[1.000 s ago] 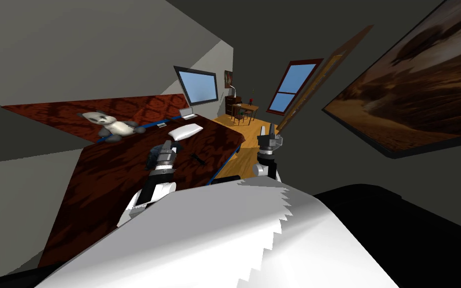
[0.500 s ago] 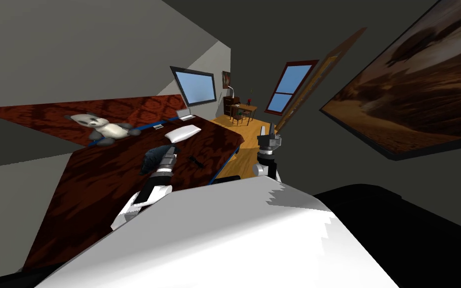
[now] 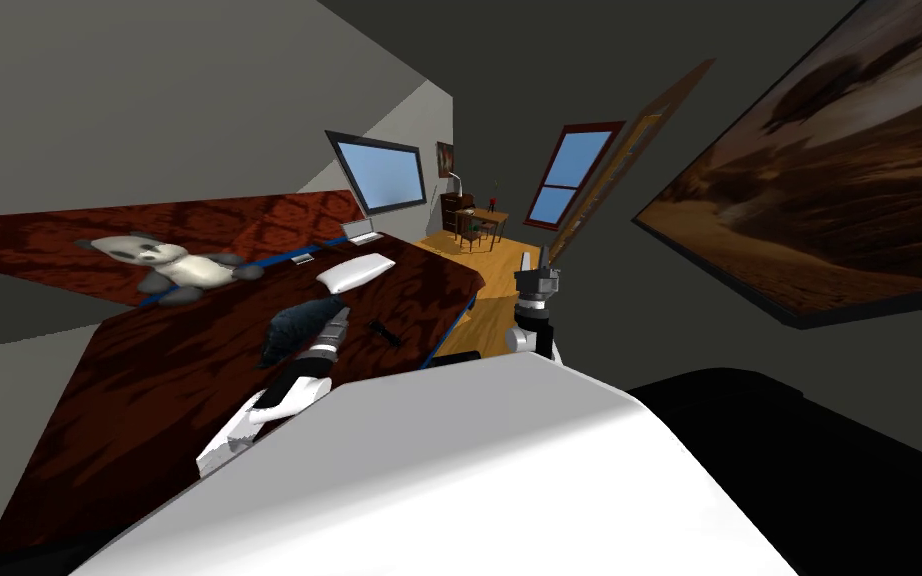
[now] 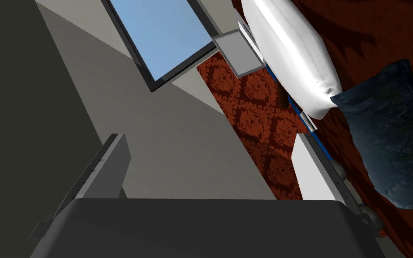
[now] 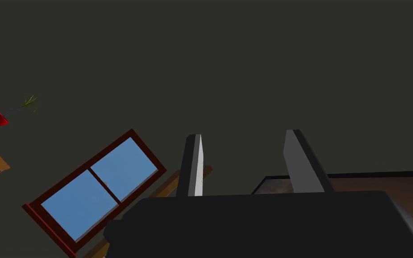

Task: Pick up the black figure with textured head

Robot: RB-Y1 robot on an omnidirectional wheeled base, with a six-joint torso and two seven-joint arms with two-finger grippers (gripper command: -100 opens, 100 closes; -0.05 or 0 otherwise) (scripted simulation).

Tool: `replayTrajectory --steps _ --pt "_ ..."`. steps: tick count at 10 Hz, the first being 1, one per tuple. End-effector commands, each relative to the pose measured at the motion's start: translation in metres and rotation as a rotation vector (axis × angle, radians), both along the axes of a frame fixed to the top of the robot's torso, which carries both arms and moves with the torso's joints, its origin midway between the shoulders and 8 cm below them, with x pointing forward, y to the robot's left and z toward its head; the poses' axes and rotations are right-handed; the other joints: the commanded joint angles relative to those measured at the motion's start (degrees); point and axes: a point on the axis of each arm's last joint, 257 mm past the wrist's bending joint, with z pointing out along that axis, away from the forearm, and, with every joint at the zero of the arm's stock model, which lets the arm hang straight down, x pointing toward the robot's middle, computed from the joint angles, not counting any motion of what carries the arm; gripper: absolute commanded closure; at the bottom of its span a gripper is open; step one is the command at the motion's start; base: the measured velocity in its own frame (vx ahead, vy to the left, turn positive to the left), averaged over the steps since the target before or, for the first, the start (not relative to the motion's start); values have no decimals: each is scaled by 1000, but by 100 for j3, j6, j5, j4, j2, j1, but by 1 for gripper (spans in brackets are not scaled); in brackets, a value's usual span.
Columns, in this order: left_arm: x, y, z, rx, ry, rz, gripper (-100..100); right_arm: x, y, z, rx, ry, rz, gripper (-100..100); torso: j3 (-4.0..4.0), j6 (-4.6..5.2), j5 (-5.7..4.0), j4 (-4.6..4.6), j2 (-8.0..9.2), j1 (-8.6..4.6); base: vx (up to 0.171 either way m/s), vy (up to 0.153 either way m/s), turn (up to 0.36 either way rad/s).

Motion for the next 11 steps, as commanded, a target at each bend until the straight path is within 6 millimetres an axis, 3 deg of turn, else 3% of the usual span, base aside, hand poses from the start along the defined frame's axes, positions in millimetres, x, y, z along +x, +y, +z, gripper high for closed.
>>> replayTrajectory --steps 1,2,5,11 --pt "-13 23 -29 33 104 21 -100 0 0 0 0 0 0 0 0 0 0 0 0 0 139 -56 -93" --pt "-23 39 -45 51 165 37 -100 0 0 0 0 0 0 0 -4 1 -1 -2 -7 -6 158 -58 -86" --pt "-32 54 -61 67 228 51 -100 0 0 0 0 0 0 0 4 0 0 1 9 -1 79 -28 -45" --pt "-107 130 -132 138 571 122 -100 0 0 0 0 0 0 0 -4 0 -1 -2 -6 -6 123 -31 -91"
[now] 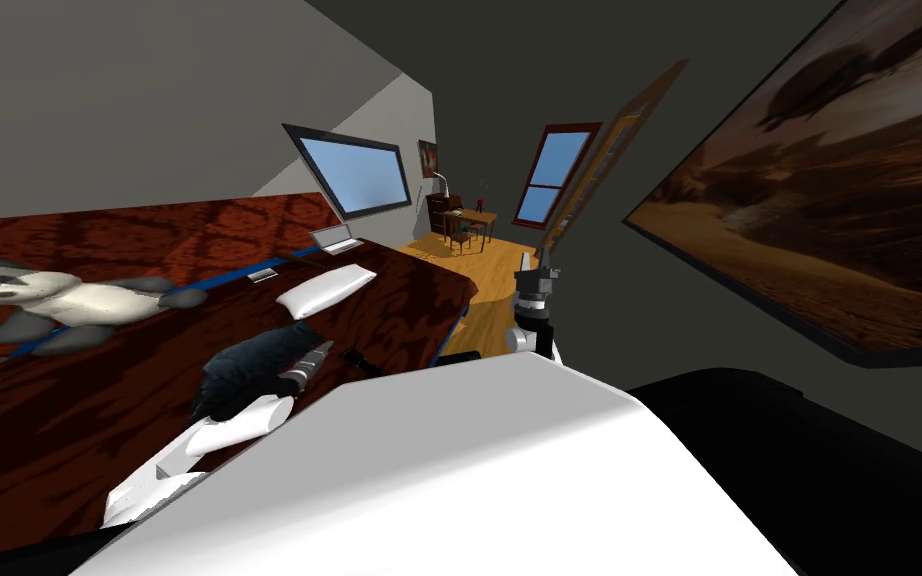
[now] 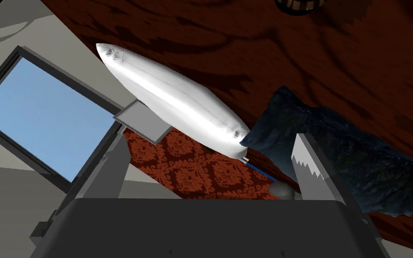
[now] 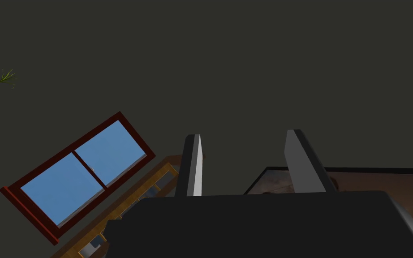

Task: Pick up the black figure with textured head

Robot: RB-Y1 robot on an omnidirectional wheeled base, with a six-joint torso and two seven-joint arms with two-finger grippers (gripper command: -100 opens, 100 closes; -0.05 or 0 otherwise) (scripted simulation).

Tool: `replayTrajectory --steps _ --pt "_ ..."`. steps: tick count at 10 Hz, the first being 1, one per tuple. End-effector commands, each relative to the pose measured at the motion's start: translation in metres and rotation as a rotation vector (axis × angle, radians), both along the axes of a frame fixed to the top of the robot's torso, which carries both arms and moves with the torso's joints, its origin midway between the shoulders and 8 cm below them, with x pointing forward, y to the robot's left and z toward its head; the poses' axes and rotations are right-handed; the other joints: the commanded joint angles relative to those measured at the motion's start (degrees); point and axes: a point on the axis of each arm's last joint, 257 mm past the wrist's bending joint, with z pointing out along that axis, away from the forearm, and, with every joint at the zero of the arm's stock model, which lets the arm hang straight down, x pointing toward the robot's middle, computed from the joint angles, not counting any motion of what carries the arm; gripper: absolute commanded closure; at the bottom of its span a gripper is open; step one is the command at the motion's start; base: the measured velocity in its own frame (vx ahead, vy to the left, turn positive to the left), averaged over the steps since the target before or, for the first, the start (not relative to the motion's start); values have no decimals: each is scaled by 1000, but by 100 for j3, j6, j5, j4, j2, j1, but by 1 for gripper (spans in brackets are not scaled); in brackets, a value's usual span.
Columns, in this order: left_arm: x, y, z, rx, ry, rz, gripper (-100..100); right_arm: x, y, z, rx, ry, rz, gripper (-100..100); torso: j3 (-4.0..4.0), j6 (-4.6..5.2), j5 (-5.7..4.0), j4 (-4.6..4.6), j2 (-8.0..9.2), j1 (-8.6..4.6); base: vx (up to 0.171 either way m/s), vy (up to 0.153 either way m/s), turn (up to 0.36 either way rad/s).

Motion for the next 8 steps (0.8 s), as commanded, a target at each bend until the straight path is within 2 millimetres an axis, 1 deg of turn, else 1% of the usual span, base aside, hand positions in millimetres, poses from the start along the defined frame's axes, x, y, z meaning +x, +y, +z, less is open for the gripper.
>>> replayTrajectory --steps 1,3,5,6,8 --pt "-26 12 -18 12 91 15 -100 0 0 0 0 0 0 0 0 0 0 0 0 0 147 -45 -93" --pt "-57 26 -36 20 195 31 -100 0 0 0 0 0 0 0 -3 -1 -1 -1 -5 -8 149 -45 -98" --pt "-92 36 -56 19 299 44 -100 0 0 0 0 0 0 0 -2 0 -2 -1 -3 -7 139 -42 -90" --pt "-92 36 -56 19 299 44 -100 0 0 0 0 0 0 0 1 -2 -1 0 2 -8 82 -20 -34" --pt "-132 38 -77 10 404 54 -100 0 0 0 0 0 0 0 14 0 0 5 24 1 77 -17 -84"
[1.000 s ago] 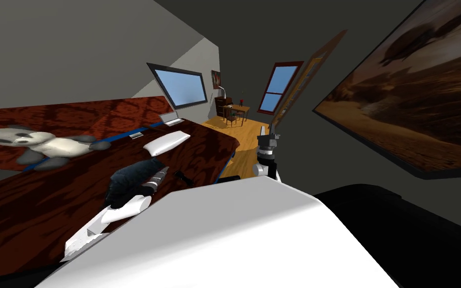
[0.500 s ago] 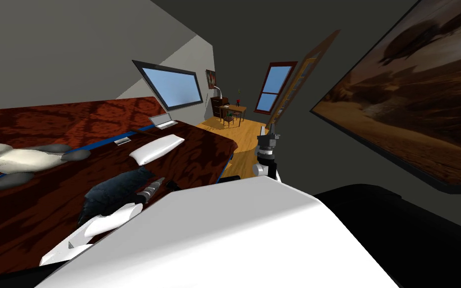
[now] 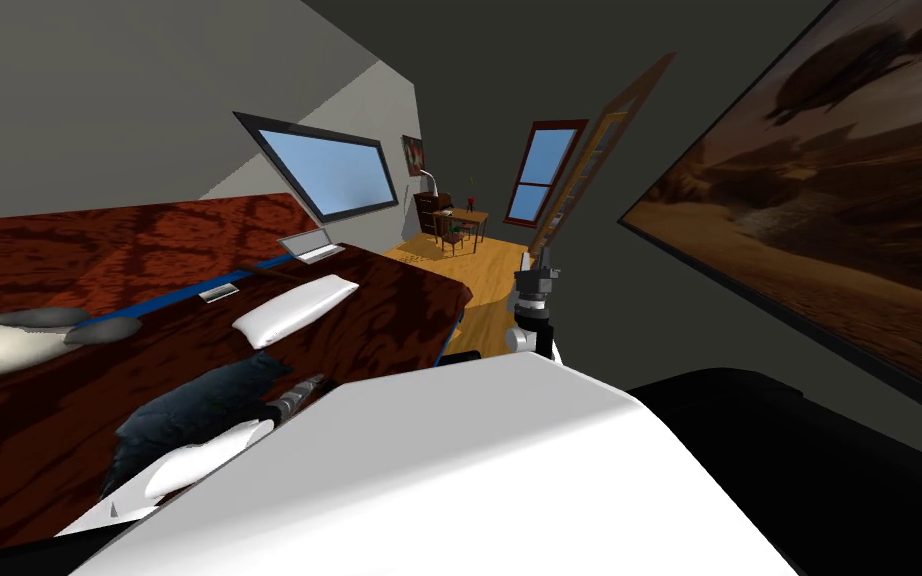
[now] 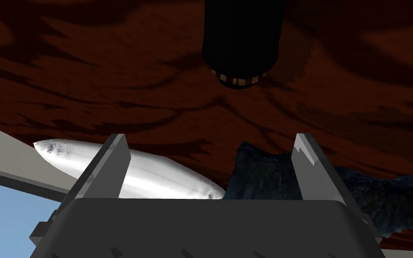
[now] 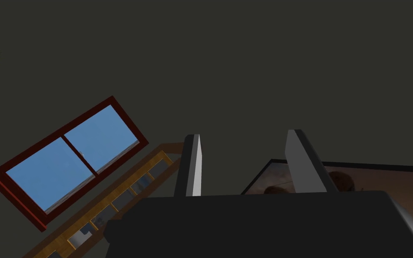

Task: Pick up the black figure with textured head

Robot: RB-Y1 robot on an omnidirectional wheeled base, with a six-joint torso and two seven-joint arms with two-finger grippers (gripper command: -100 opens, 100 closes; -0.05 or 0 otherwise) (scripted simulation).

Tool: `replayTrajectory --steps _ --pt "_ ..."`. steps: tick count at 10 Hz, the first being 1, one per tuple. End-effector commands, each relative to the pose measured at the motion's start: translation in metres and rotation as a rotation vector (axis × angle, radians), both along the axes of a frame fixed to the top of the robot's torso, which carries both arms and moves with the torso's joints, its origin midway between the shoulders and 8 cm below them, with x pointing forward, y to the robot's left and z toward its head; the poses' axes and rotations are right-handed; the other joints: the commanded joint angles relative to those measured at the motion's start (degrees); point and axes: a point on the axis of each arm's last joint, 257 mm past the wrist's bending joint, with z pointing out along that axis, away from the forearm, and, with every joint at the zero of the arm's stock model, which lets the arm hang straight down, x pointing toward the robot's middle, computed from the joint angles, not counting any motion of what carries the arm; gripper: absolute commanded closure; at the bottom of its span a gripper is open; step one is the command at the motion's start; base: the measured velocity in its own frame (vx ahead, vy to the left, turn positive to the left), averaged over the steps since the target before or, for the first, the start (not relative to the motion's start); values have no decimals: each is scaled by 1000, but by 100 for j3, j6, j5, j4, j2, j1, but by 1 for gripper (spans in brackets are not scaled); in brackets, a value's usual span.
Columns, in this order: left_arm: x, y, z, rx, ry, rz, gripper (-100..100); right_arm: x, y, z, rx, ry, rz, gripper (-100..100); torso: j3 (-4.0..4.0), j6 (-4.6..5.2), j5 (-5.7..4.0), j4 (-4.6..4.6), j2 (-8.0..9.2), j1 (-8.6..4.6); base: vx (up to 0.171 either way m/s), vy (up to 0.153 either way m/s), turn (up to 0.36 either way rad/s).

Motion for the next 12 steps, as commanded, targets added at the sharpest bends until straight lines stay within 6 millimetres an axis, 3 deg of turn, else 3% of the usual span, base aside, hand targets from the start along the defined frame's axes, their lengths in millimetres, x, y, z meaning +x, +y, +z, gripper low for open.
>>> replayTrajectory --steps 1,5,6,7,10,11,12 --pt "-35 -2 -19 -13 85 9 -100 0 0 0 0 0 0 0 0 0 0 0 0 0 112 -24 -88" --pt "-115 -33 -63 -84 256 32 -100 0 0 0 0 0 0 0 -5 0 -2 -2 -8 -7 109 -26 -75" --pt "-115 -33 -63 -84 256 32 -100 0 0 0 0 0 0 0 -1 1 0 0 -1 -6 44 -17 -28" --pt "-141 -55 -80 -125 303 41 -100 0 0 0 0 0 0 0 7 -2 -3 2 13 -3 47 -9 -56" --pt "-139 -53 -81 -123 301 38 -100 0 0 0 0 0 0 0 14 -1 -2 5 26 0 21 -5 -6" --pt "-139 -54 -81 -124 302 40 0 0 0 0 0 0 0 0 17 -1 -1 7 31 2 0 0 0" --pt "-141 -60 -91 -125 301 49 -100 0 0 0 0 0 0 0 19 -1 -1 7 33 3 -2 41 -54"
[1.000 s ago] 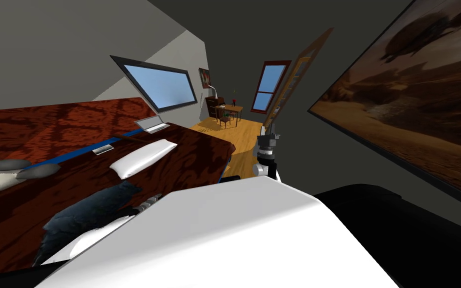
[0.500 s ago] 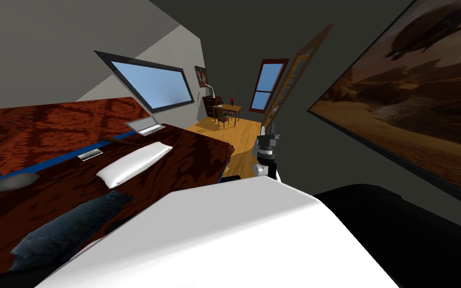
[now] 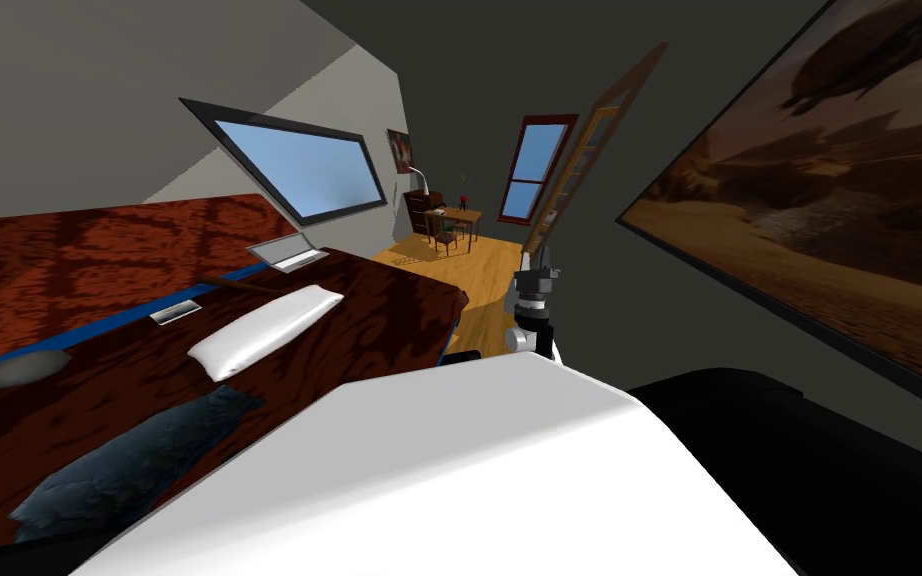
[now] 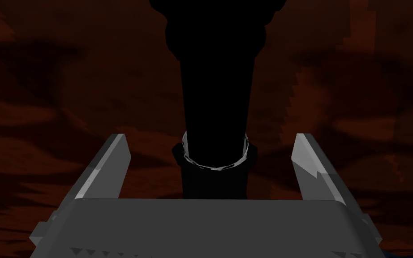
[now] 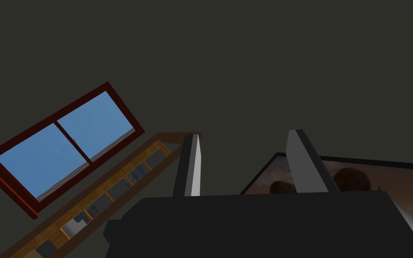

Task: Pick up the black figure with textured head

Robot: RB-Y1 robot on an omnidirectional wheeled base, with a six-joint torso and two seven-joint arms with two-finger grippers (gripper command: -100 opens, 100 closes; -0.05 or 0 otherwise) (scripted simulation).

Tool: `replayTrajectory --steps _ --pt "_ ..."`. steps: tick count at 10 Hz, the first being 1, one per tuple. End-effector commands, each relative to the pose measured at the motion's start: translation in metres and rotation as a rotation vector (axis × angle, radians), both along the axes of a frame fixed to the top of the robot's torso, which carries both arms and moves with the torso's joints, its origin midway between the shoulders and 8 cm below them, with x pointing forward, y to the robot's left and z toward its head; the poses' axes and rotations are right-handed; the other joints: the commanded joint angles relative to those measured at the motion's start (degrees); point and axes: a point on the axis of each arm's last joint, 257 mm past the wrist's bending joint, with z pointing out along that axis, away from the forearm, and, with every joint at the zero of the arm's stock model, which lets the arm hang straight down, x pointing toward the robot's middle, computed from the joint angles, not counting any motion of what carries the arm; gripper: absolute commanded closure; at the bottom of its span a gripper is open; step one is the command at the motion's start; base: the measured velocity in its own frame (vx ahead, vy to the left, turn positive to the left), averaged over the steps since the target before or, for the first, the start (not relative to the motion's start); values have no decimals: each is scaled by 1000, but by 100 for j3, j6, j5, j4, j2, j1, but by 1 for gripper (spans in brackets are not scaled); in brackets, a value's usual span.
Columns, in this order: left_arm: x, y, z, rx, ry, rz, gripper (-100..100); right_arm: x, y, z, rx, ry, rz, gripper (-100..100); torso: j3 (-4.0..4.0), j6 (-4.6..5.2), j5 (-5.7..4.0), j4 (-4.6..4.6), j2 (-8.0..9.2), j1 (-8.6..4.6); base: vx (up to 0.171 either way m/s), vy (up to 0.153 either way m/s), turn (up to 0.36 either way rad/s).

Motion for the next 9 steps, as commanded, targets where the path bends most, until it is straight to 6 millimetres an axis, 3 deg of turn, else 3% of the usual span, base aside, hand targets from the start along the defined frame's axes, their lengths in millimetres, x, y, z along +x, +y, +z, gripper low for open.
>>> replayTrajectory --steps 1,4,5,9 --pt "-1 -6 -10 0 -1 9 -100 0 0 0 0 0 0 0 0 0 0 0 0 0 -4 63 -66" --pt "-3 -11 -17 -2 0 14 -100 0 0 0 0 0 0 0 2 -1 2 1 3 8 -7 43 -33" --pt "-3 -11 -17 -1 0 14 100 0 0 0 0 0 0 0 1 -1 0 1 2 -1 -1 5 3" --pt "-4 -11 -17 -1 1 14 100 0 0 0 0 0 0 0 0 0 -2 1 -1 -11 0 0 0"
